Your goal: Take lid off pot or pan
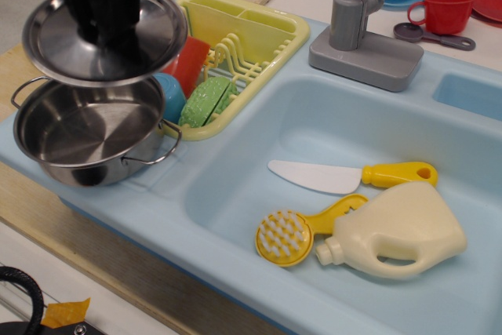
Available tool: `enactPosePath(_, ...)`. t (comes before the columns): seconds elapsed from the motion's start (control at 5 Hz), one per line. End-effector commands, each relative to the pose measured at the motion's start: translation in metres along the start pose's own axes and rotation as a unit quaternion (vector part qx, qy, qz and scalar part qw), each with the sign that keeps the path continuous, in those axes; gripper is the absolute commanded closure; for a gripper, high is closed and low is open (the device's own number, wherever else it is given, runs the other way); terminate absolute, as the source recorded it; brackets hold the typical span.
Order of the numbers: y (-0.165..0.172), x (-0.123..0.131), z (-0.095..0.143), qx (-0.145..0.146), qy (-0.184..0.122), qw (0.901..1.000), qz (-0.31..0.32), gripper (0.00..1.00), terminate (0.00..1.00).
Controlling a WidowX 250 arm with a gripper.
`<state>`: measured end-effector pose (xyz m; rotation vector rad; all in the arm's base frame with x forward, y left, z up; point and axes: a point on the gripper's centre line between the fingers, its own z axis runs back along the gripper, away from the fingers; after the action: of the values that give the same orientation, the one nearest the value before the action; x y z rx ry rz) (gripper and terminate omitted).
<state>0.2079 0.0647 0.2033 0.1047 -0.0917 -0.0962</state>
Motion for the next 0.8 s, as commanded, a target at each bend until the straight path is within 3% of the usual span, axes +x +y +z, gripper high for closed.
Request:
enactPosePath(0.0,0.008,0.043,0.005,0.0,-0.021,0.9985,-0.05,1.0,0.0)
enactPosePath(0.4,0.013,0.069,-0.03,-0.045,-0.031,0.9945,-0.089,1.0,0.0)
enactPosePath(0.6,0.014,0.08,-0.048,-0.071,-0.003,0.9923,-0.101,1.0,0.0)
